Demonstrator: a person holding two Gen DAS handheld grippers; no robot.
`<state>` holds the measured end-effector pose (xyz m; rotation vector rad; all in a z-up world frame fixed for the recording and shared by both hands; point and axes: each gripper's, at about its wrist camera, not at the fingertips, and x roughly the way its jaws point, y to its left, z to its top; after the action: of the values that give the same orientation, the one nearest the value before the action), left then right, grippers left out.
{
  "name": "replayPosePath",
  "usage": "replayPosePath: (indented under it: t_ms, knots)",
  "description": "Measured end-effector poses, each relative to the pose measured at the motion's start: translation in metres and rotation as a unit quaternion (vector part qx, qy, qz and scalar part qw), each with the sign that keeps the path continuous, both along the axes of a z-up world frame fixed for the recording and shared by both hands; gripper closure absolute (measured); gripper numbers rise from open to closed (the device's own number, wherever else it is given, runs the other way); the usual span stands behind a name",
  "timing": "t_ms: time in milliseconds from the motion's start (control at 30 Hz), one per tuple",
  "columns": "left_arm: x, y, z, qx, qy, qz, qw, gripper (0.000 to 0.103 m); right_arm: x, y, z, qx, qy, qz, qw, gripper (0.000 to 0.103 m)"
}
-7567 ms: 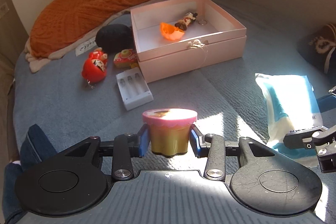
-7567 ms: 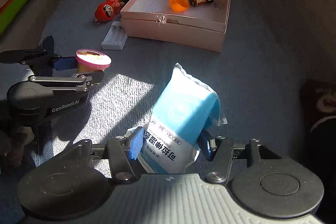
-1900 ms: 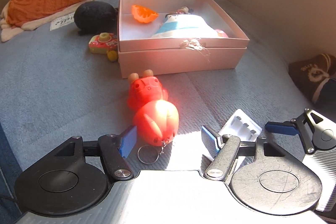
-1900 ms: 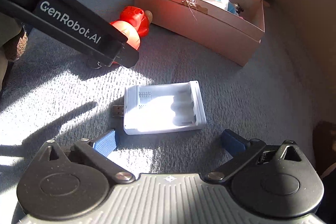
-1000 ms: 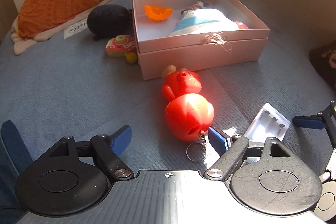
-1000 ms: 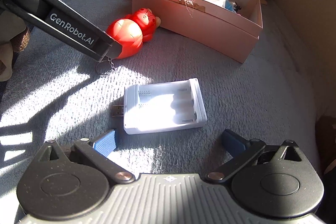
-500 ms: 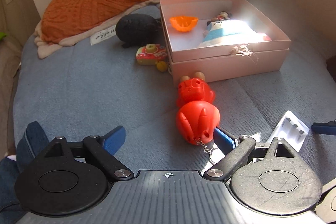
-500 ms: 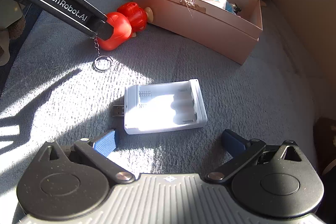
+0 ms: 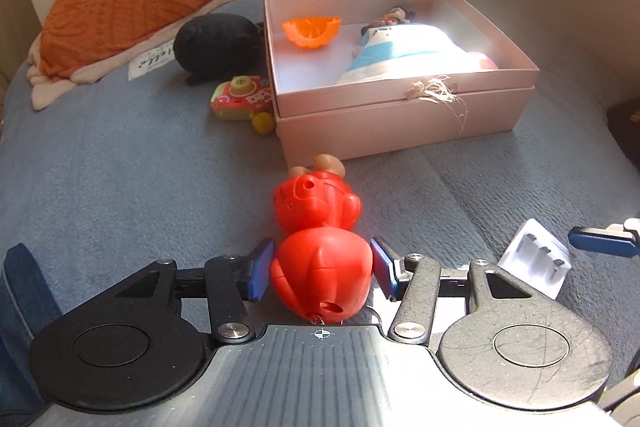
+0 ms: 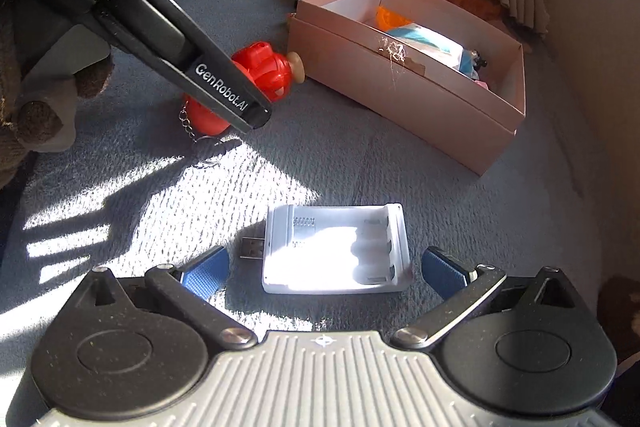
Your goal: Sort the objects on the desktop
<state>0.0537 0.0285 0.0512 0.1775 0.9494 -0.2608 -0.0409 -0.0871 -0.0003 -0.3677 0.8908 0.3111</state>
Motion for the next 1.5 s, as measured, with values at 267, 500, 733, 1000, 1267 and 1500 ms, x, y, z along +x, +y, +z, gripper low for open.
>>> replayPosePath:
  t_ms: [267, 500, 733, 1000, 1267, 1500]
  knots:
    - [-0.029, 0.013, 0.002, -0.019, 0.032, -0.004, 0.9993, 0.046, 0.015, 0.003, -0.004, 0.014, 0.043, -0.014, 0.999, 0.012]
    - [-0.027, 0.007, -0.003, -0.015, 0.037, -0.004, 0.9992, 0.037, 0.006, 0.009, 0.005, 0.013, 0.059, -0.005, 0.998, 0.012]
    - [-0.025, -0.003, -0.009, 0.007, 0.038, -0.01, 0.9992, 0.037, -0.013, 0.009, 0.017, 0.002, 0.071, 0.013, 0.997, 0.012]
    - [-0.044, -0.002, 0.007, 0.003, 0.026, -0.02, 0.9995, 0.046, -0.028, -0.005, 0.054, 0.018, 0.05, 0.01, 0.999, 0.012]
    - [-0.069, 0.001, 0.079, -0.044, -0.042, -0.048, 0.997, 0.046, -0.044, -0.032, 0.132, 0.046, -0.04, -0.004, 0.998, 0.012]
    - [-0.034, -0.004, 0.134, -0.067, -0.14, -0.037, 0.9872, 0.046, -0.004, -0.062, 0.19, 0.076, -0.117, -0.058, 0.988, 0.012]
